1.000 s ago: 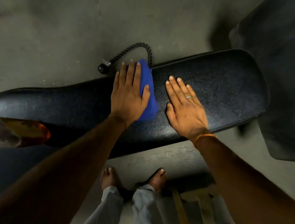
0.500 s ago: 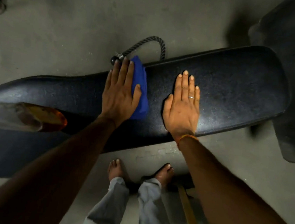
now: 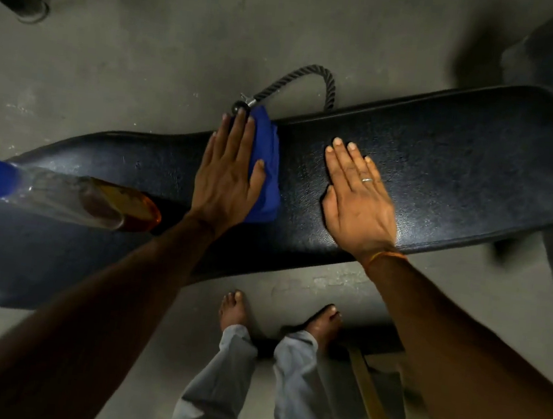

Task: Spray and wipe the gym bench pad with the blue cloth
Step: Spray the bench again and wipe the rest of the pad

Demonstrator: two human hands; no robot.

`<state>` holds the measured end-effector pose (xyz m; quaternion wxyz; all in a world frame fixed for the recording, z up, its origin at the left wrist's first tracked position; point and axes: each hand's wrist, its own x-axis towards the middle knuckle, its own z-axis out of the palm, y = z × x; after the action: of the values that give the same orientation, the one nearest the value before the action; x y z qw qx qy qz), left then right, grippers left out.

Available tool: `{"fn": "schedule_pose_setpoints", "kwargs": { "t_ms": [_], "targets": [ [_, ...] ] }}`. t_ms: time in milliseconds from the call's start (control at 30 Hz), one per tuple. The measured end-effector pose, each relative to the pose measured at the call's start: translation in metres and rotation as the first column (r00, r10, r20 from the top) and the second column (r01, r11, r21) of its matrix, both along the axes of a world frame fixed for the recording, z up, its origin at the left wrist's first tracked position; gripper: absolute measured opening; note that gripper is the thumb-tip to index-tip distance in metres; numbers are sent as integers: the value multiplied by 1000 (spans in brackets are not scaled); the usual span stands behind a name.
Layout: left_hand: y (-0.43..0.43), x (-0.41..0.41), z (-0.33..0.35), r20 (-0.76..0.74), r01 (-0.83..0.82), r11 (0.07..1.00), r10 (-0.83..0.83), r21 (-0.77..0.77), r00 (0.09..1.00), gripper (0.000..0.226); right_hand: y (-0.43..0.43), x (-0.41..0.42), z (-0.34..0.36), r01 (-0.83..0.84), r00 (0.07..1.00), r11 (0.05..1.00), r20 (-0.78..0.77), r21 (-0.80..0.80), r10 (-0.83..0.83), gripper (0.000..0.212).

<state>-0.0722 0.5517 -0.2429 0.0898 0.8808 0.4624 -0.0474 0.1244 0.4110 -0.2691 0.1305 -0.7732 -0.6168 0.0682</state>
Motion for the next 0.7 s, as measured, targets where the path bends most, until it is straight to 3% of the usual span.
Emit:
{"fn": "schedule_pose_setpoints", "kwargs": {
  "t_ms": [133, 233, 300, 500, 600, 700],
  "targets": [
    [-58, -39, 7, 10, -54, 998, 54, 13, 999, 68, 0, -1, 3, 1, 1000, 1000, -13, -5, -1, 62],
    [-73, -76, 10, -2, 134, 991, -134, -8, 991, 68, 0, -2, 2, -2, 1000, 1000, -18, -23, 1, 63],
    [-45, -76, 7, -28, 175, 984, -174, 25, 984, 68, 0, -1, 1, -4, 1000, 1000, -12, -29, 4, 63],
    [-16, -43, 2, 9, -156, 986, 156, 59, 988, 69, 0, -5, 5, 12, 1000, 999, -17, -35, -13, 63],
    [-40, -57, 4, 22, -158, 987, 158, 22, 987, 74, 1, -9, 8, 43, 998, 997, -35, -67, -46, 64],
    [-69, -80, 8, 25, -116, 993, 116, -3, 993, 77, 2, -35, 11, 177, 982, 975, -44, -131, -184, 67]
  ]
}}
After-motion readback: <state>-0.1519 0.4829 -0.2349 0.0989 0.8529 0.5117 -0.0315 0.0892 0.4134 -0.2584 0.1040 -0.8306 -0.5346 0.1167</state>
